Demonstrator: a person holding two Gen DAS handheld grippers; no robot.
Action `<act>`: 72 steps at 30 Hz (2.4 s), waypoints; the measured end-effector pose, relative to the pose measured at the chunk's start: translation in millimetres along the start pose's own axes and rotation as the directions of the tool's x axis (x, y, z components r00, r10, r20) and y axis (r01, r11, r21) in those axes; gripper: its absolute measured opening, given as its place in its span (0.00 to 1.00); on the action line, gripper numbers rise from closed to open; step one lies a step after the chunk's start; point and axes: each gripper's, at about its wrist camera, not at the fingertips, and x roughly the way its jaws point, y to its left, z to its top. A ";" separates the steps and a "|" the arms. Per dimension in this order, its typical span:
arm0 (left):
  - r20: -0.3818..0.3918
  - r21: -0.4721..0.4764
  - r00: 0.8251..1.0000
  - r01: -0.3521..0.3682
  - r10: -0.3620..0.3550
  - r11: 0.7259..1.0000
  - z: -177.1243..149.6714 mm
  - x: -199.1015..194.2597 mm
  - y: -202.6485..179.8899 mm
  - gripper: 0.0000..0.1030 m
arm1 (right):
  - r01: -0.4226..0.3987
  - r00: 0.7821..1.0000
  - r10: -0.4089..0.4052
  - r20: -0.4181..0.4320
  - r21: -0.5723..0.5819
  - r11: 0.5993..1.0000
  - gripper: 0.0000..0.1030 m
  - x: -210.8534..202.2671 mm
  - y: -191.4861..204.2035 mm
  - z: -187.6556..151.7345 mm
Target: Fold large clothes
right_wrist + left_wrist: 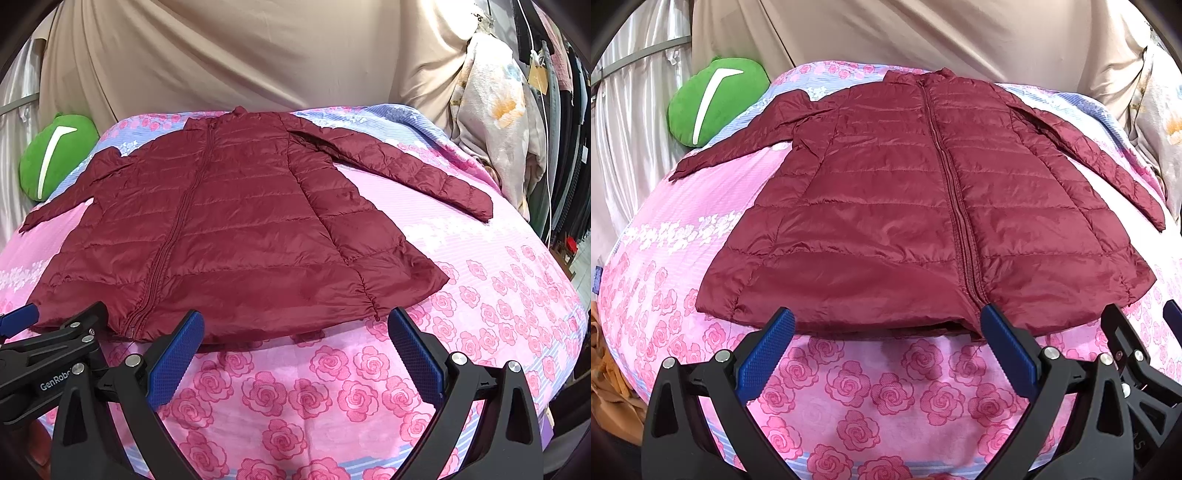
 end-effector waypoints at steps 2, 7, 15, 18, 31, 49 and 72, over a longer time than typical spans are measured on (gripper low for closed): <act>-0.001 0.000 1.000 0.000 0.000 1.000 0.0 0.1 0.0 0.95 | 0.001 1.000 -0.001 0.000 -0.002 1.000 0.95 0.0 0.3 -0.1; -0.002 -0.001 1.000 0.001 -0.001 1.000 -0.3 0.6 0.3 0.95 | 0.001 1.000 -0.001 -0.001 -0.001 1.000 0.95 0.1 0.3 0.1; 0.000 0.000 1.000 -0.001 0.001 1.000 -0.1 0.5 0.4 0.95 | 0.001 1.000 -0.001 -0.001 -0.002 1.000 0.95 0.3 0.6 0.2; 0.001 0.000 1.000 -0.004 0.004 1.000 -1.1 1.1 1.9 0.95 | 0.000 1.000 0.000 -0.003 -0.001 1.000 0.95 0.5 0.3 0.2; -0.006 -0.001 1.000 -0.006 0.005 1.000 -2.5 4.2 4.3 0.95 | 0.002 1.000 -0.002 -0.011 -0.003 1.000 0.95 3.6 2.1 -1.0; -0.001 -0.124 1.000 0.011 -0.011 0.992 23.6 30.1 46.4 0.95 | 0.059 0.997 -0.043 -0.058 0.290 0.955 0.95 71.8 -144.3 51.7; -0.086 -0.298 0.995 -0.080 0.056 0.951 69.7 87.5 125.9 0.95 | 0.117 0.993 -0.092 -0.074 0.726 0.677 0.13 227.6 -358.4 146.0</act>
